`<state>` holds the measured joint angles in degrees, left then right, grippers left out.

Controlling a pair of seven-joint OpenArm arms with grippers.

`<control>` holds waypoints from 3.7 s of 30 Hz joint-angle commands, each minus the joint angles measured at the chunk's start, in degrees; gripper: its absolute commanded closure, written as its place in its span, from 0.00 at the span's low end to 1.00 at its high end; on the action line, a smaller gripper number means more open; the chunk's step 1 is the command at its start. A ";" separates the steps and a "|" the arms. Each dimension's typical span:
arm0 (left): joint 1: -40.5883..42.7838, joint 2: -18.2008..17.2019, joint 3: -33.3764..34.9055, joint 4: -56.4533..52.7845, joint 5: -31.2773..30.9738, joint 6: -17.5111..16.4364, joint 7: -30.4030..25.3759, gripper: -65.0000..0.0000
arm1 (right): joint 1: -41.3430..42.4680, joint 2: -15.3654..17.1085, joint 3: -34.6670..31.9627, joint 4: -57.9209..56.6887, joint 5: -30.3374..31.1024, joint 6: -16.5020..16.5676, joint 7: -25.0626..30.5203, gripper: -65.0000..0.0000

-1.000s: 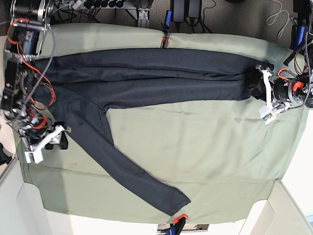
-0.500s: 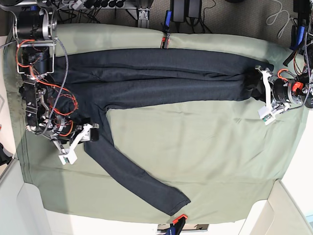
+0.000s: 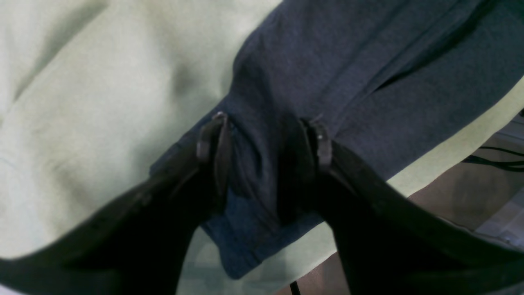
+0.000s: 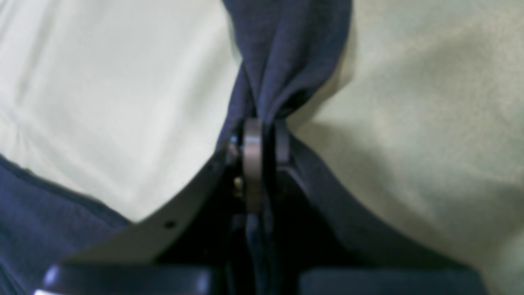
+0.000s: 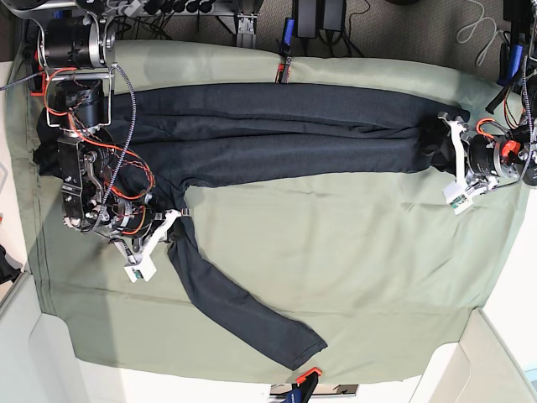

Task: Fold the T-shirt properly
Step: 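Move the right gripper toward the sleeve lying on the cloth, then grasp the sleeve with the left gripper and fold it onto the strip, then grasp the strip's end with the left gripper, right gripper holding the other end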

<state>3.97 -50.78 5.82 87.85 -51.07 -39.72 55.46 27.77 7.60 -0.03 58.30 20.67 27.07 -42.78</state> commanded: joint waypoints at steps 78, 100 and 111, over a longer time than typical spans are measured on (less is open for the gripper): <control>-19.26 28.04 -0.70 -3.41 12.04 3.04 3.52 1.00 | -36.02 5.97 20.33 46.60 20.24 5.70 -13.77 0.46; 19.89 18.40 -16.09 28.50 11.85 1.07 4.04 1.00 | -36.04 6.69 20.33 46.58 18.80 5.70 -12.90 0.46; 18.53 18.43 -16.09 28.48 11.45 3.04 -1.03 0.49 | -36.06 6.69 20.33 46.58 18.80 5.70 -12.74 0.46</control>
<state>23.14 -31.55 -9.76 115.44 -38.94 -36.84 55.64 -8.88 13.65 20.01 103.92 38.33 32.62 -56.86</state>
